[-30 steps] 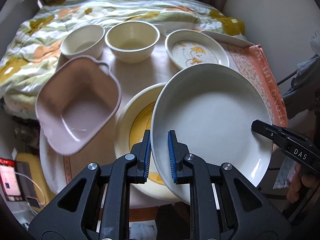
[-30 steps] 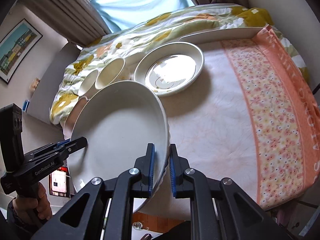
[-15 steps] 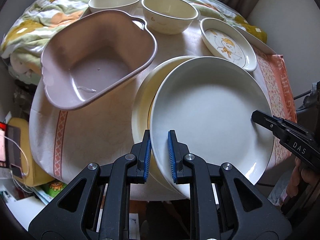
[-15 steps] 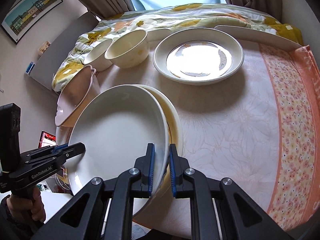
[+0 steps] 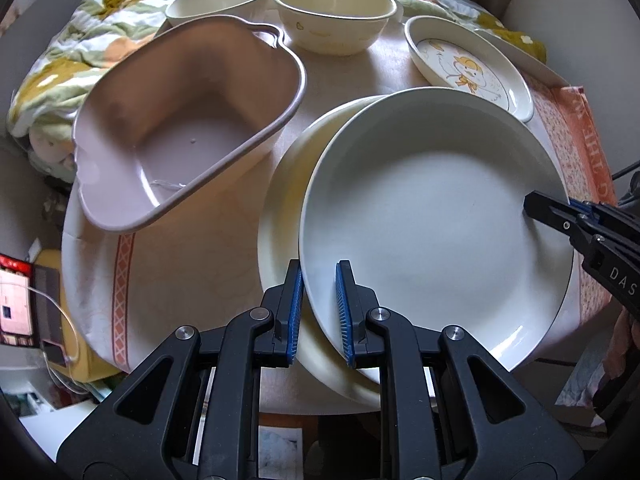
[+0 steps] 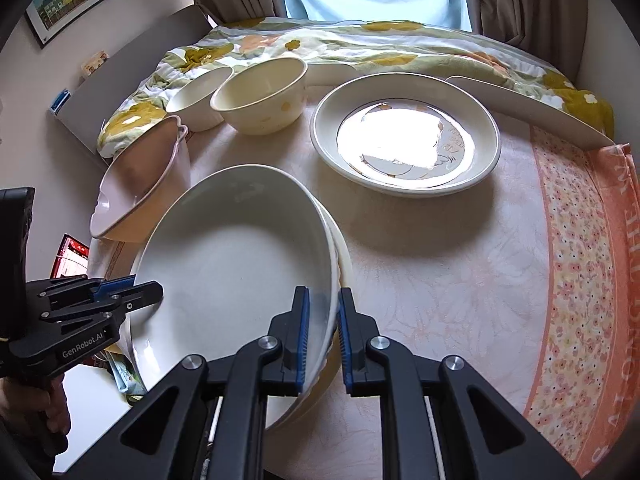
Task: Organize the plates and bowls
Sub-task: 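Carry the white round plate with both grippers and lower it onto the yellow plate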
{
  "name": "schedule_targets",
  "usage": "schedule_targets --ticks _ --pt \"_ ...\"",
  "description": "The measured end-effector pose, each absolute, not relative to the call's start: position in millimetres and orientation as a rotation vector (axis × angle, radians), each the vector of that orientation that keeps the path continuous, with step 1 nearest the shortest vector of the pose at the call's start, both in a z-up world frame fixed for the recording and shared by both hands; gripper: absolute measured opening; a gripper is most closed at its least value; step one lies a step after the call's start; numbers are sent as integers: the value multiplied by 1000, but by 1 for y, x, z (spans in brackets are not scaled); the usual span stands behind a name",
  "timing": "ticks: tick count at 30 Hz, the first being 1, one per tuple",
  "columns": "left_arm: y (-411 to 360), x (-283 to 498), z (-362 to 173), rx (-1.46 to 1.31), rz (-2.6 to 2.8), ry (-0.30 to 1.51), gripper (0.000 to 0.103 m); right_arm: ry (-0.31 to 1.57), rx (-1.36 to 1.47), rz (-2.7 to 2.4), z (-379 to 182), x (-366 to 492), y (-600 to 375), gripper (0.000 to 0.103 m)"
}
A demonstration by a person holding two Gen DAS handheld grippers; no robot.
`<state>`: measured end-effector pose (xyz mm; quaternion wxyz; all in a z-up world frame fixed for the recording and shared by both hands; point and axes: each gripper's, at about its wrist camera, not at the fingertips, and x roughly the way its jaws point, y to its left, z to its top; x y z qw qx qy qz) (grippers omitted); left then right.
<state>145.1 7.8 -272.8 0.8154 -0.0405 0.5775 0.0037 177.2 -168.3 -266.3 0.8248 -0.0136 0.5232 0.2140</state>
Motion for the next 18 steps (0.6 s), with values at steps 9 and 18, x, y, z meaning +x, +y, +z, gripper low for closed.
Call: schedule_targets --ticks 9,18 --pt "-5 149 -273 -7 34 1217 14 1112 -49 439 -266 177 -171 13" --pt "-26 149 -271 152 94 1181 15 1088 -91 425 -268 174 -167 13"
